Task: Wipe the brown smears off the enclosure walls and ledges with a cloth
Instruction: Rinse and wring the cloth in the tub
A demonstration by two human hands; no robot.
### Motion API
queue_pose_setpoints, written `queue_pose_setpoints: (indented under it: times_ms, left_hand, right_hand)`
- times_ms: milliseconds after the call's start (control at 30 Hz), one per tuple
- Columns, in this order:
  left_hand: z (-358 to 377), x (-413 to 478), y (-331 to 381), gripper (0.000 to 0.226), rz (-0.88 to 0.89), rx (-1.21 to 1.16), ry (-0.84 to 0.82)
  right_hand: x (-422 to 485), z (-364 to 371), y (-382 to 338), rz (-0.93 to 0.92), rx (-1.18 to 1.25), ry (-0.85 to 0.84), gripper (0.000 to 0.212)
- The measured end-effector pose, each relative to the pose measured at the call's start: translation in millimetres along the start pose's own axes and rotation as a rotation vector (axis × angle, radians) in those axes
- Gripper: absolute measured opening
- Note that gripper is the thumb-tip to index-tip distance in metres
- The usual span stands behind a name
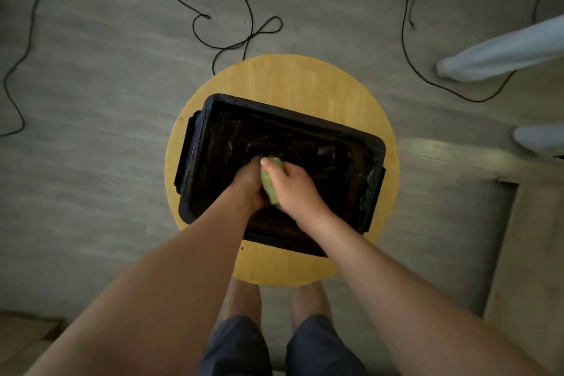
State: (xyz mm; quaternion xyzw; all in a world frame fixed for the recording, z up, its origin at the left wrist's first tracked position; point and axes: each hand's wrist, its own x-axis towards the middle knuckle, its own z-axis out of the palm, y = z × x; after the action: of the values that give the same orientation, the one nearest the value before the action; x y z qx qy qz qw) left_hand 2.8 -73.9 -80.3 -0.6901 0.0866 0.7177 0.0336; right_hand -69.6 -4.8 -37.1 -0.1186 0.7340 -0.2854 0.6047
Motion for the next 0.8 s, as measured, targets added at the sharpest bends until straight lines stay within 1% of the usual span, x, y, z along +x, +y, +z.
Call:
queue_pose_setpoints:
  times_ms: [33, 100, 167, 233, 267, 333, 400, 433, 500, 567, 600, 667, 733, 767, 800]
  left_hand:
    - [4.2, 2.4, -2.0, 0.033, 0.021, -0.018, 0.011]
    - [12.5, 4.9, -6.1, 0.039, 0.035, -0.043, 0.018]
    - [17.7, -5.6, -2.0, 0.045, 0.03, -0.004, 0.009]
    - [18.6, -11.5, 5.7, 0.047, -0.005, -0.069, -0.047]
    - [19.5, -12.7, 8.7, 0.044, 0.016, -0.071, -0.075]
    - [20.4, -9.6, 9.8, 0.038, 0.101, 0.067, -0.067]
    - [17.4, -4.9, 6.4, 0.04, 0.17, 0.214, 0.044]
    - [14.4, -2.5, 5.9, 0.042, 0.202, 0.257, 0.109]
    - [8.2, -0.2, 8.3, 0.045, 0.23, 0.249, 0.157]
    - [3.0, 1.3, 9.4, 0.051, 0.217, 0.198, 0.169]
    - [2.9, 1.7, 8.6, 0.051, 0.201, 0.172, 0.17]
    - [5.5, 4.4, 4.4, 0.045, 0.158, 0.153, 0.121]
    - [7.4, 1.9, -1.3, 0.044, 0.105, 0.114, 0.052]
    - [6.2, 0.6, -4.1, 0.041, 0.086, 0.074, 0.02]
    - [3.2, -1.3, -4.2, 0.038, 0.049, 0.022, -0.016]
  right_hand:
    - [-5.0, 2.3, -2.0, -0.056, -0.006, 0.011, 0.046]
    - [-5.9, 2.9, -2.6, -0.176, -0.079, 0.075, 0.049]
    - [0.7, 1.8, -0.1, -0.273, -0.216, 0.178, 0.048]
    - [12.2, 1.2, 4.1, -0.33, -0.351, 0.285, 0.047]
    - [18.9, 0.3, 7.3, -0.327, -0.413, 0.327, 0.047]
    - [34.4, -7.2, 16.4, -0.286, -0.558, 0.395, 0.052]
    - [49.2, -18.8, 29.7, -0.219, -0.653, 0.475, 0.052]
    - [54.2, -23.9, 36.4, -0.177, -0.643, 0.531, 0.049]
    - [57.0, -26.1, 43.1, -0.039, -0.524, 0.609, 0.047]
    - [54.5, -18.1, 45.1, 0.108, -0.443, 0.587, 0.048]
    - [54.3, -12.6, 46.1, 0.161, -0.439, 0.53, 0.047]
    - [51.4, -3.6, 42.2, 0.217, -0.404, 0.34, 0.042]
    - [43.0, 3.1, 35.9, 0.182, -0.276, 0.15, 0.036]
    - [35.9, 6.4, 31.8, 0.127, -0.226, 0.109, 0.033]
    - [27.2, 9.2, 27.3, 0.06, -0.189, 0.109, 0.031]
